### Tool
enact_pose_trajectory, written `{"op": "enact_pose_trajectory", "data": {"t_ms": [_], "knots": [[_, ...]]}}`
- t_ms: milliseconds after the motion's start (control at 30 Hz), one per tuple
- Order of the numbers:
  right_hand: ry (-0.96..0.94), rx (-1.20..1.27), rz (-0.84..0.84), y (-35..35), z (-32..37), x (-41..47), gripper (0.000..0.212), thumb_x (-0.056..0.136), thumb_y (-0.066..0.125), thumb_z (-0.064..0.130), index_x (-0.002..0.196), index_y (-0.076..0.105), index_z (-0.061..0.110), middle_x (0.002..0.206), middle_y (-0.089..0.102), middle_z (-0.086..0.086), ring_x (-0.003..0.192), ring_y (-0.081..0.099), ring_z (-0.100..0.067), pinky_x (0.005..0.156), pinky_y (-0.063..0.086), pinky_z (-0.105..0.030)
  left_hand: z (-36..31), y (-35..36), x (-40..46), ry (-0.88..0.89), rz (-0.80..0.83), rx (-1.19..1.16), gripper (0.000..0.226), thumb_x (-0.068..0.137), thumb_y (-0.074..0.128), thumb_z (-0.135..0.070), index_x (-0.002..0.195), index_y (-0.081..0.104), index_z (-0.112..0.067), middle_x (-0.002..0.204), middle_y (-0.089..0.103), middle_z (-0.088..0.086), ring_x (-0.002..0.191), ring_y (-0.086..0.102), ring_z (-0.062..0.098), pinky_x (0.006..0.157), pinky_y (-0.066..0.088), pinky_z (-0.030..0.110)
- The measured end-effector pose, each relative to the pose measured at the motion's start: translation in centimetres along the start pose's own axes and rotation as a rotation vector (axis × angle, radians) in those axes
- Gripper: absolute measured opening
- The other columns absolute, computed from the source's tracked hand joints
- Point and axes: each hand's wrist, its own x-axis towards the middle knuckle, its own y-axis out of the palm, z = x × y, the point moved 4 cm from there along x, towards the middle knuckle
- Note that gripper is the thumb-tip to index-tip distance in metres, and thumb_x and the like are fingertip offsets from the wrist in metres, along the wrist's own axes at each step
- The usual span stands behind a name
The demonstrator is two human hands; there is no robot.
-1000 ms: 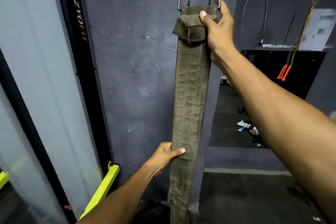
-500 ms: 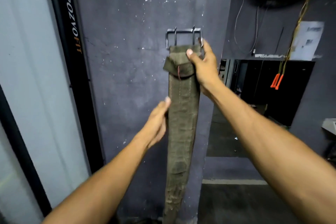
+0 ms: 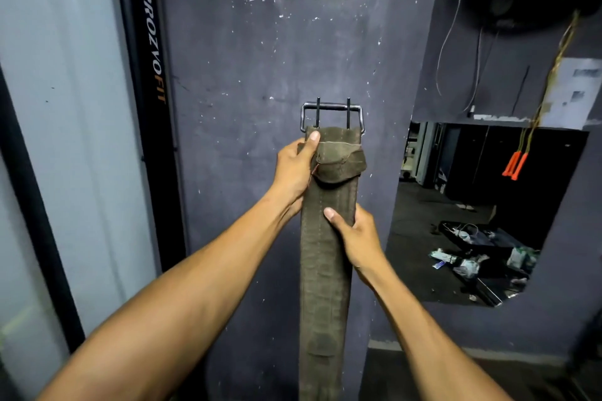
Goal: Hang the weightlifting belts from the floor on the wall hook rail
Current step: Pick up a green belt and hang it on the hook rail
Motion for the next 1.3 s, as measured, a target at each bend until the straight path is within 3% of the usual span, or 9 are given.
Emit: {"op": "enact_pose_trajectory", "data": {"t_ms": [100,267,433,600,767,867,1000,1100,1300], "knots": [[0.054,0.084,0.027,-1.0,-0.5,0.0,0.015,0.098,0.071,0.02,0.112,0.074,0.024,0.111,0.08,0.004,0.104,0.076,-0.015,0.083,0.061,-0.027,-0.3,0.7,0.0,0.02,0.015,-0.016,0.033,0.104,0.057,-0.026,0.111,0.072,0.003,0.11,0.076,0.022,0.094,0.073,0.024,0.089,0.061,0.037],[0.258,0.125,0.129,-1.1,-5.6,-3.5,0.022,0.091,0.077,0.021,0.112,0.077,0.015,0.113,0.08,-0.008,0.11,0.075,-0.03,0.091,0.062,-0.039,-3.0,1.2,1.1,0.064,0.061,-0.018,0.032,0.103,0.058,-0.03,0.111,0.074,-0.003,0.104,0.079,0.012,0.095,0.076,0.021,0.087,0.062,0.033],[0.342,0.197,0.191,-0.2,-8.2,-5.8,0.039,0.082,0.086,0.027,0.117,0.076,0.014,0.118,0.078,-0.009,0.109,0.076,-0.025,0.089,0.062,-0.035,-4.0,1.8,1.1,0.075,0.077,0.01,0.028,0.104,0.058,-0.029,0.105,0.075,-0.006,0.097,0.08,0.009,0.088,0.076,0.017,0.076,0.061,0.028],[0.44,0.169,0.073,0.4,-12.4,-8.5,0.02,0.087,0.08,0.012,0.108,0.078,0.013,0.112,0.08,-0.011,0.107,0.076,-0.028,0.086,0.062,-0.032,-5.8,1.4,1.9,0.109,0.079,-0.041,0.038,0.105,0.056,-0.028,0.119,0.069,0.005,0.118,0.073,0.025,0.109,0.072,0.034,0.098,0.059,0.044],[0.546,0.076,0.317,1.5,-15.3,-11.0,0.045,0.082,0.087,0.019,0.123,0.072,0.012,0.122,0.077,-0.005,0.114,0.074,-0.02,0.099,0.058,-0.034,-6.6,0.8,1.9,0.13,0.062,-0.036,0.041,0.106,0.053,-0.024,0.123,0.065,0.011,0.123,0.069,0.031,0.101,0.07,0.03,0.097,0.058,0.046],[0.602,0.04,0.233,1.2,-18.0,-12.7,0.038,0.086,0.083,0.018,0.121,0.073,0.007,0.117,0.079,-0.006,0.112,0.075,-0.024,0.1,0.058,-0.038,-7.0,0.0,2.3,0.133,0.074,-0.05,0.041,0.106,0.053,-0.025,0.124,0.065,0.01,0.124,0.069,0.03,0.105,0.07,0.032,0.101,0.057,0.048],[0.544,0.046,0.223,1.6,-15.9,-10.0,0.046,0.083,0.087,0.024,0.124,0.071,0.009,0.118,0.079,-0.002,0.11,0.075,-0.018,0.089,0.06,-0.024,-6.1,-0.5,2.5,0.122,0.101,-0.027,0.041,0.106,0.053,-0.026,0.123,0.066,0.01,0.123,0.07,0.029,0.107,0.07,0.032,0.103,0.056,0.048],[0.399,0.12,0.173,0.9,-10.9,-5.0,0.05,0.083,0.085,0.04,0.124,0.072,0.015,0.124,0.077,-0.006,0.117,0.073,-0.025,0.095,0.06,-0.034,-4.5,-0.6,2.8,0.092,0.111,-0.033,0.04,0.107,0.052,-0.026,0.123,0.066,0.009,0.121,0.072,0.026,0.113,0.071,0.033,0.101,0.058,0.044],[0.046,0.209,0.006,-0.9,1.4,6.2,0.057,0.092,0.066,0.059,0.135,0.063,0.022,0.136,0.07,-0.005,0.128,0.066,-0.022,0.105,0.056,-0.04,-0.9,0.8,3.2,0.03,0.164,-0.037,0.036,0.105,0.055,-0.02,0.12,0.065,0.011,0.106,0.075,0.022,0.087,0.074,0.021,0.082,0.063,0.033]]}}
